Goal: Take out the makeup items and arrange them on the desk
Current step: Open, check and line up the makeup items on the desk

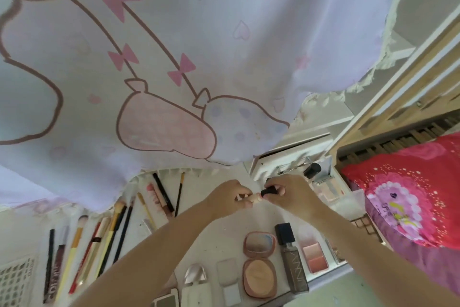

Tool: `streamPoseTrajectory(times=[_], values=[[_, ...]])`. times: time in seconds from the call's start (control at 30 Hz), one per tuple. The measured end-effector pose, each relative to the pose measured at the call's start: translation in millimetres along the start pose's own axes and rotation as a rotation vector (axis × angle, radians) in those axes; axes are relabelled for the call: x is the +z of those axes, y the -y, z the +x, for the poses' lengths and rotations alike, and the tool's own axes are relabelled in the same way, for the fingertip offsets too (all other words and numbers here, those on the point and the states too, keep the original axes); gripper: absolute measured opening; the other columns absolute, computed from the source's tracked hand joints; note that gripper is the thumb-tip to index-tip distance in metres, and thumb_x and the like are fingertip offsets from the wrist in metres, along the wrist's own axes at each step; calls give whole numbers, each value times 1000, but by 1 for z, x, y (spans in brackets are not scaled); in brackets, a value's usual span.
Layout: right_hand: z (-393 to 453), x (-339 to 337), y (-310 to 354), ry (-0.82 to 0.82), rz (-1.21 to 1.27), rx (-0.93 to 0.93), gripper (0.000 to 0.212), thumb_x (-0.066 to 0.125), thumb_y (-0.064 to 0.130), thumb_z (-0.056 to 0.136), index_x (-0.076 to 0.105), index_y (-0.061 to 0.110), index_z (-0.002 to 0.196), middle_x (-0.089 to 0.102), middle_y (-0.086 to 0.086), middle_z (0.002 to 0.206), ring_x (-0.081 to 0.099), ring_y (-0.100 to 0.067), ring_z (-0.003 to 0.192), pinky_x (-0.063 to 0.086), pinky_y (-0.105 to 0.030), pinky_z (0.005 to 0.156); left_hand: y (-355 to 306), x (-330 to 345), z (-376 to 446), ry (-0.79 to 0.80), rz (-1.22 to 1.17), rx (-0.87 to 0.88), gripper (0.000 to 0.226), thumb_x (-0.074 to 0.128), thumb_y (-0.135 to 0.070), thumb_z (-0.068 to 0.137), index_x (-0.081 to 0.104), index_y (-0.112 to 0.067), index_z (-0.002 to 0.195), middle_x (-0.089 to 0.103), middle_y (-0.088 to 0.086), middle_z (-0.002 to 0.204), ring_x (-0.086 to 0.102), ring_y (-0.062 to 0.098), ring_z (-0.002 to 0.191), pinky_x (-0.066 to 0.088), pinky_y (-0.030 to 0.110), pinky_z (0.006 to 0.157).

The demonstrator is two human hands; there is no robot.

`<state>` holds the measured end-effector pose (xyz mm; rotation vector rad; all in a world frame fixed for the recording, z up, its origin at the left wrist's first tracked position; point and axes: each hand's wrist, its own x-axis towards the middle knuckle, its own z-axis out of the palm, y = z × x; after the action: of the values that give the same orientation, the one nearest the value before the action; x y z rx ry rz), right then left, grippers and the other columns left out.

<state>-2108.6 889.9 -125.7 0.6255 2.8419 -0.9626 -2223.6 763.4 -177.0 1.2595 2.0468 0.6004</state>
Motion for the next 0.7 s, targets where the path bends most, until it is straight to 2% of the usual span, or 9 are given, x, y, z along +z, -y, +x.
streamPoseTrajectory(times=[0.03, 0.1, 0.2, 0.23, 0.33, 0.43, 0.57, 0.7], values=[[-2, 8, -6, 8, -25, 24, 19, 63, 16, 82, 70, 4, 95, 66, -9, 81, 59, -22, 76, 40, -16, 66, 2, 9, 5, 34, -9, -6, 23, 56, -22, 90, 67, -6, 102, 61, 14, 95, 46, 12, 75, 30, 19, 63], [-4, 25, -18, 31, -62, 87, 19, 60, 15, 83, 68, 4, 96, 68, -15, 90, 61, -27, 84, 43, -27, 73, 5, 25, 14, 88, -30, -29, 23, 56, -20, 89, 67, -2, 98, 63, 19, 93, 51, 25, 83, 28, 23, 66], [-5, 39, -32, 32, -122, 171, 20, 57, 15, 84, 67, 5, 98, 65, -18, 95, 59, -29, 90, 39, -25, 73, 8, 46, 29, 127, -72, -46, 25, 57, -19, 89, 66, 4, 89, 54, 15, 72, 48, 29, 77, 30, 26, 69], [-4, 41, -35, 28, -146, 194, 20, 57, 15, 85, 66, 4, 98, 64, -18, 95, 58, -29, 90, 38, -25, 73, 7, 51, 33, 128, -79, -50, 27, 56, -20, 89, 65, 5, 87, 53, 17, 73, 51, 32, 79, 30, 27, 68], [0, 43, -41, 38, -207, 256, 20, 54, 12, 86, 65, 2, 98, 63, -20, 95, 58, -31, 89, 38, -26, 72, 7, 64, 44, 107, -124, -54, 28, 55, -22, 90, 64, 5, 87, 62, 23, 87, 58, 35, 84, 38, 31, 66], [5, 44, -44, 75, -268, 290, 22, 49, 13, 89, 63, 3, 103, 60, -18, 98, 56, -29, 92, 40, -27, 77, 5, 72, 51, 90, -153, -71, 25, 56, -20, 89, 65, 2, 94, 65, 20, 96, 59, 34, 89, 45, 36, 77], [11, 44, -45, 119, -345, 289, 25, 44, 15, 91, 60, 6, 108, 59, -14, 104, 56, -25, 97, 41, -26, 79, 7, 76, 53, 80, -122, -111, 27, 55, -22, 89, 62, -1, 107, 64, 16, 109, 58, 30, 98, 44, 34, 84], [14, 42, -43, 149, -400, 285, 25, 43, 15, 92, 59, 7, 109, 58, -12, 107, 56, -25, 100, 43, -26, 81, 19, 67, 41, 58, -8, -146, 34, 46, -17, 94, 51, -5, 125, 53, 13, 123, 51, 26, 113, 38, 28, 93]])
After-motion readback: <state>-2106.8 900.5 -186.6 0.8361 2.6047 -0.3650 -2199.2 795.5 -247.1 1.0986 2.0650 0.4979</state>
